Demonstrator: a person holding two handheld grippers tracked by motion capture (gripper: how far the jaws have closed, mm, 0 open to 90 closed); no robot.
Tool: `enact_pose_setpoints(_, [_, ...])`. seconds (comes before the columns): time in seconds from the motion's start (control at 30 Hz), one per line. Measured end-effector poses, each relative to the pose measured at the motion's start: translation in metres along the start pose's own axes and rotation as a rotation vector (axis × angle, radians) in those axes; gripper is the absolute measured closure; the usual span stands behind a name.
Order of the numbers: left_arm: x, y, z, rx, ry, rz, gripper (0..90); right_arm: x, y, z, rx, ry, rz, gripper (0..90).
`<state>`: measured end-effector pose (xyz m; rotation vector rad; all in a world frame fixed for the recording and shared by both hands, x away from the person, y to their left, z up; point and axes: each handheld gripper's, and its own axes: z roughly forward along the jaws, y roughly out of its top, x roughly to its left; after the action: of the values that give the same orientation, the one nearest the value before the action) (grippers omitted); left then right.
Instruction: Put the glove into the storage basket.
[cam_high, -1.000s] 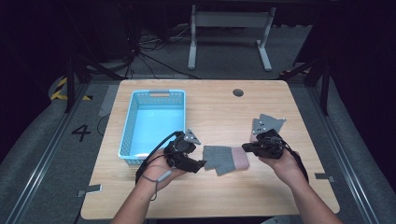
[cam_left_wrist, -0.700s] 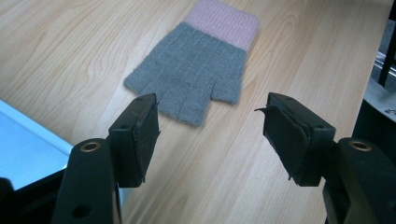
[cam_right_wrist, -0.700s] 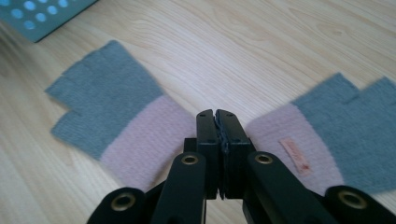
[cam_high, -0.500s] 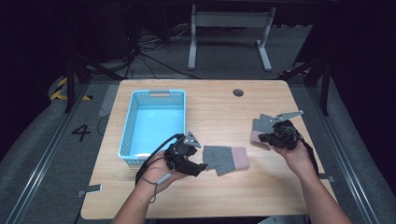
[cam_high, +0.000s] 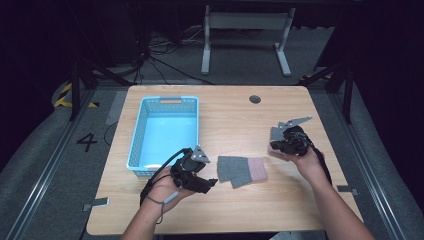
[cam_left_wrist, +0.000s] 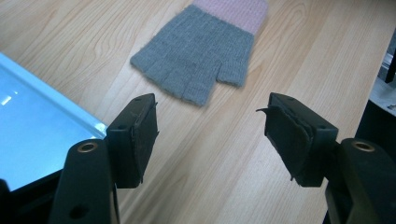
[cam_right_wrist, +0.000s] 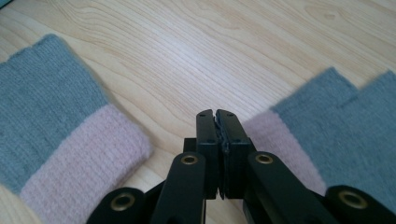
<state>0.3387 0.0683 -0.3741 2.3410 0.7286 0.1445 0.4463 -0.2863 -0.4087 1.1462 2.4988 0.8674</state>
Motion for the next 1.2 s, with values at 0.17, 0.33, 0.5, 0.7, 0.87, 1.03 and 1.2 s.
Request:
enact_pose_setpoints(0.17, [0.0, -0.007, -0.002, 0.006, 0.011, -0.016, 34.8, 0.001, 0.004, 0.015, 0.007, 0.012, -0.013, 88.5])
enact_pose_setpoints(0.33, [0.0, -0.009, -0.004, 0.007, 0.02, -0.023, 34.7, -0.001, 0.006, 0.024, 0.029, 0.011, -0.019, 88.2])
enact_pose_setpoints(0.5, [0.001, -0.008, -0.003, 0.006, 0.018, -0.02, 34.5, -0.005, 0.002, 0.027, 0.052, 0.011, 0.003, 88.0])
enact_pose_setpoints(0.7, [0.0, -0.003, 0.0, 0.003, 0.007, -0.003, 34.5, -0.007, -0.004, 0.023, 0.073, -0.006, 0.012, 87.9])
enact_pose_setpoints(0.87, [0.0, 0.003, 0.003, 0.002, -0.004, 0.014, 34.5, -0.009, -0.012, 0.018, 0.077, -0.016, 0.024, 87.9])
enact_pose_setpoints(1.03, [-0.001, 0.012, 0.009, 0.004, -0.025, 0.035, 34.5, -0.014, -0.022, 0.012, 0.083, -0.029, 0.051, 87.8])
enact_pose_setpoints(1.2, [-0.002, 0.016, 0.012, 0.007, -0.035, 0.047, 34.5, -0.018, -0.029, 0.009, 0.089, -0.037, 0.07, 87.9])
